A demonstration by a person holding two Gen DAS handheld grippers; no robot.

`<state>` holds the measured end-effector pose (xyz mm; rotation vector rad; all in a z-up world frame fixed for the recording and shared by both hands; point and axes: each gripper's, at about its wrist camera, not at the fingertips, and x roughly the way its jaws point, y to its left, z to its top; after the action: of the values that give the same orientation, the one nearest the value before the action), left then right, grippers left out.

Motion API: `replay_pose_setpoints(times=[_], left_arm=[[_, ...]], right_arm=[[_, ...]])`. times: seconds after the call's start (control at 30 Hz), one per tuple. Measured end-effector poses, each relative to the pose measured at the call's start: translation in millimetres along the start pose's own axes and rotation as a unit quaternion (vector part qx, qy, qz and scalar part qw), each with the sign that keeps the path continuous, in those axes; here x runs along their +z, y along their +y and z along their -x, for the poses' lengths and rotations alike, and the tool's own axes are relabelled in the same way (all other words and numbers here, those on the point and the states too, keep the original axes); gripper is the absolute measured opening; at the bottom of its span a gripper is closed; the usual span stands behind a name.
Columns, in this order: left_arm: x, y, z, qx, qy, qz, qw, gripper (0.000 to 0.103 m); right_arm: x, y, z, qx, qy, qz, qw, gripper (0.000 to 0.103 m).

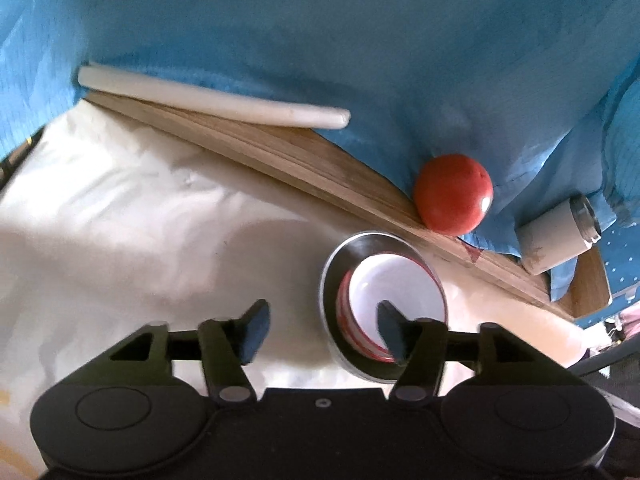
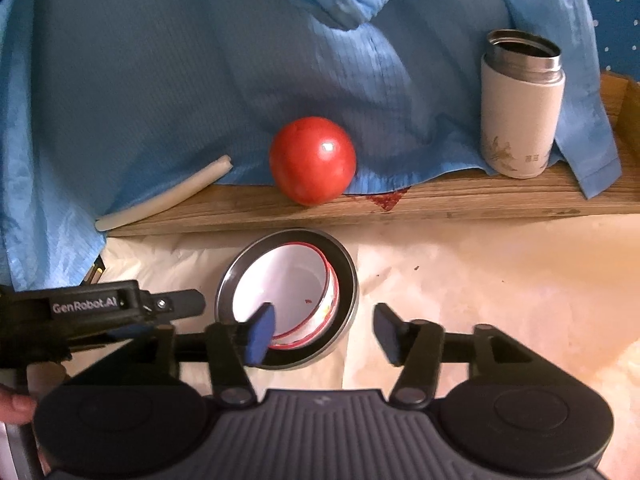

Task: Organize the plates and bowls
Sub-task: 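Open both grippers and withdraw them from the stacked bowls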

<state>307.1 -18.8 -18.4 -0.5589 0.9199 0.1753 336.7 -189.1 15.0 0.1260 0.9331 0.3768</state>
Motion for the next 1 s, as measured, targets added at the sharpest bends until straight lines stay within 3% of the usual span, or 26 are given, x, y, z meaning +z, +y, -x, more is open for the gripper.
replay_pose_setpoints(times=[0.1, 0.43, 1.0], left_arm=[[0.5, 1.2, -0.7, 0.021, 0.007, -0.023, 0.9995, 0.086], [-4.0, 19.9, -9.0, 0.078, 0.037, -0.046, 0.9952, 0.097], [8.6, 30.2, -26.8, 0.115, 0.062, -0.075, 0.9886, 0.1]], right_arm=[[-3.3, -0.9, 5.8, -0.007, -0.002, 0.0, 1.0, 0.076], [-15.6, -15.3, 15.4, -0.04, 0.009, -0.019, 0.999, 0.102], [-21.7, -30.2, -0.1, -0.12, 0.059, -0.01, 0.991, 0.103]])
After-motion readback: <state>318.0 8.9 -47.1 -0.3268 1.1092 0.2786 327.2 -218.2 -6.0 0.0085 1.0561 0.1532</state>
